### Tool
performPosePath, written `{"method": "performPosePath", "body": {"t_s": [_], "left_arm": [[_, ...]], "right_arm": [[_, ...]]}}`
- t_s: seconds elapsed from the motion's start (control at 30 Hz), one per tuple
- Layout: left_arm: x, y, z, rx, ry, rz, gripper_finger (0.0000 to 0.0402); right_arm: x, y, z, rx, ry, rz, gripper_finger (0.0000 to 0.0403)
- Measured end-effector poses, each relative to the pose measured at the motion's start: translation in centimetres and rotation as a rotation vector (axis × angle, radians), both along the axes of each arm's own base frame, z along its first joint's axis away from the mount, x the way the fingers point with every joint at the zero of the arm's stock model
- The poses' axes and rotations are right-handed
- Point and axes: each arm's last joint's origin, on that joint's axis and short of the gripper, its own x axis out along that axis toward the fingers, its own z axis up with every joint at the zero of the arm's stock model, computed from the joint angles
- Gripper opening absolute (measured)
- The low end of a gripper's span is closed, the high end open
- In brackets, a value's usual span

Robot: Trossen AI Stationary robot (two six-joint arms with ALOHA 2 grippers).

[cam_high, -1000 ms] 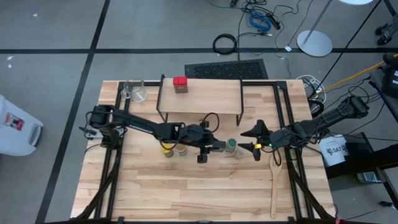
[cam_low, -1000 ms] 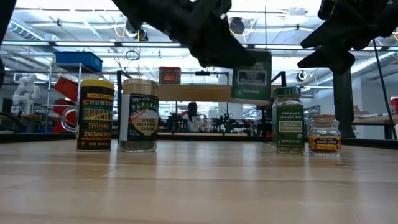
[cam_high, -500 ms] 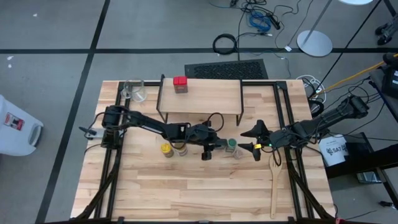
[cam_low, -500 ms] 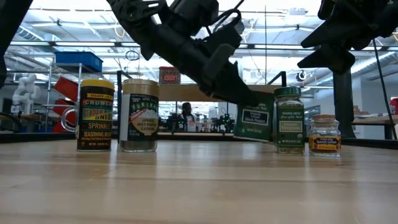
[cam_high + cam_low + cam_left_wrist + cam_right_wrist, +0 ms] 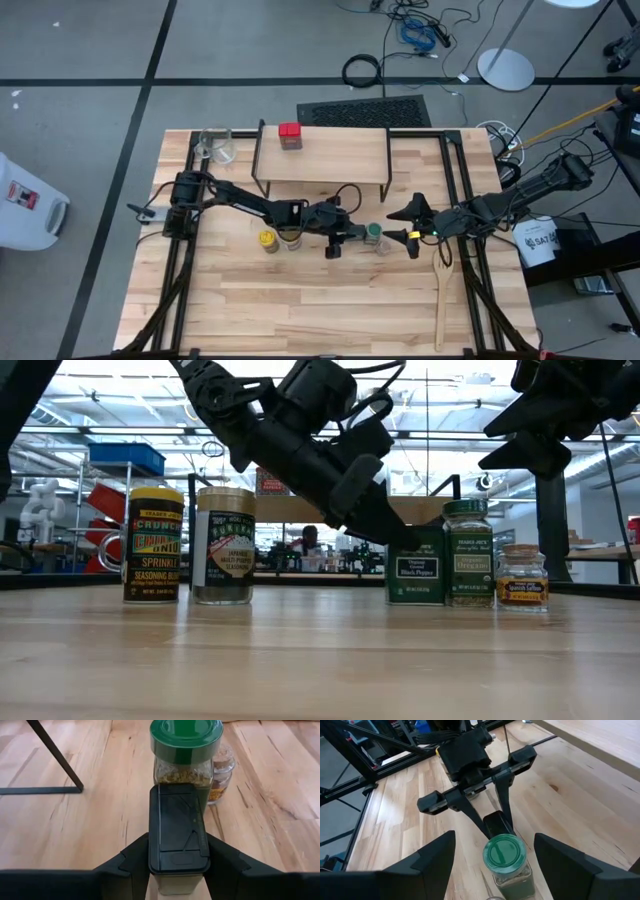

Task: Shelf spices
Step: Remove the black seasoning can from the shelf, then remove the red seasoning can from the shelf

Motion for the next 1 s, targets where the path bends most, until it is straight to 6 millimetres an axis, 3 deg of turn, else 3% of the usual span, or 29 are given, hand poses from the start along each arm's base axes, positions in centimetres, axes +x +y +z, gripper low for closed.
{"method": "performPosePath", "body": {"t_s": [0.37,0.63,0.83,1.0], "left_arm": [[0.0,0.0,0.3,0.006,-0.006,-0.004,0.0217],[-0.7,0.0,2.5,0.007,-0.022,-0.005,0.0236],[-2.5,0.1,6.3,0.021,-0.024,0.013,0.0235],[-5.7,0.9,11.8,0.217,-0.06,0.165,0.0235]], "right_arm": [[0.0,0.0,0.0,0.0,0.0,0.0,0.0258],[0.0,0.0,0.0,0.001,0.001,0.002,0.0258],[0.0,0.0,0.0,0.003,0.003,0.002,0.0258],[0.1,0.0,-0.2,0.007,0.01,0.0,0.0258]]}}
